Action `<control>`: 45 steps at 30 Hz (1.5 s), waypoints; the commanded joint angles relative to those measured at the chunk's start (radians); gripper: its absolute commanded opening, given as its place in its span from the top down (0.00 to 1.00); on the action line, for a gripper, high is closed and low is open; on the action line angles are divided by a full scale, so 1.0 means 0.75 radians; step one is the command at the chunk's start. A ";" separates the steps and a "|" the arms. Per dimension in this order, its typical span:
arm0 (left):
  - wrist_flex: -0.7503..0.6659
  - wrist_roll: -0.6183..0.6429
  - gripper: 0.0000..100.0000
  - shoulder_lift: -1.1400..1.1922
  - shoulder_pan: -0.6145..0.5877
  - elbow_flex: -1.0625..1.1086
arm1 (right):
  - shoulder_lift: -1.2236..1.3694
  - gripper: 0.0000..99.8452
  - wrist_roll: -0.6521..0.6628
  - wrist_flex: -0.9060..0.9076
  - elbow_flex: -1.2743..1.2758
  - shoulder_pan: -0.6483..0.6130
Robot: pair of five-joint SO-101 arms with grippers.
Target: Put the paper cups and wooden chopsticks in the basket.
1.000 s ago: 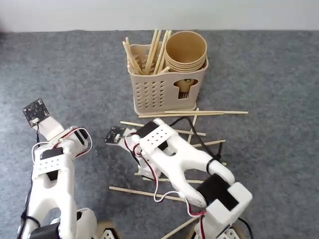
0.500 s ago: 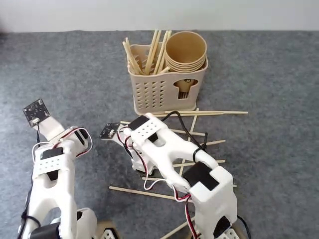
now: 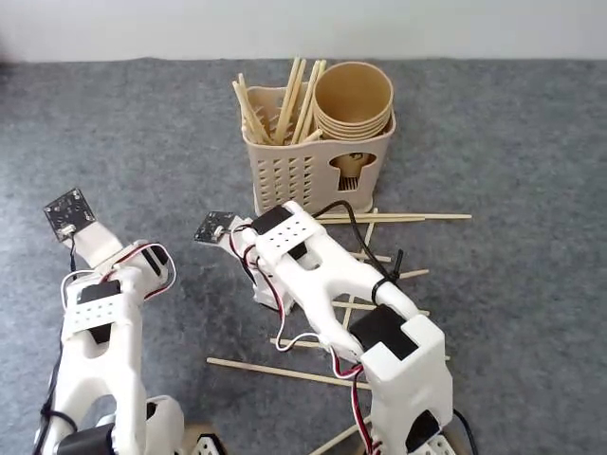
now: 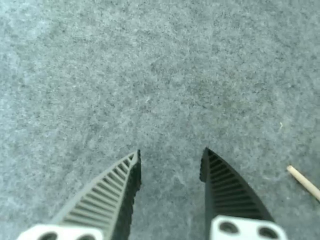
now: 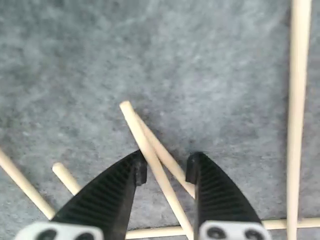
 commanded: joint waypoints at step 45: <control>-0.020 -0.016 0.81 -0.037 -0.008 -0.007 | -0.864 0.99 0.094 0.433 -0.632 0.114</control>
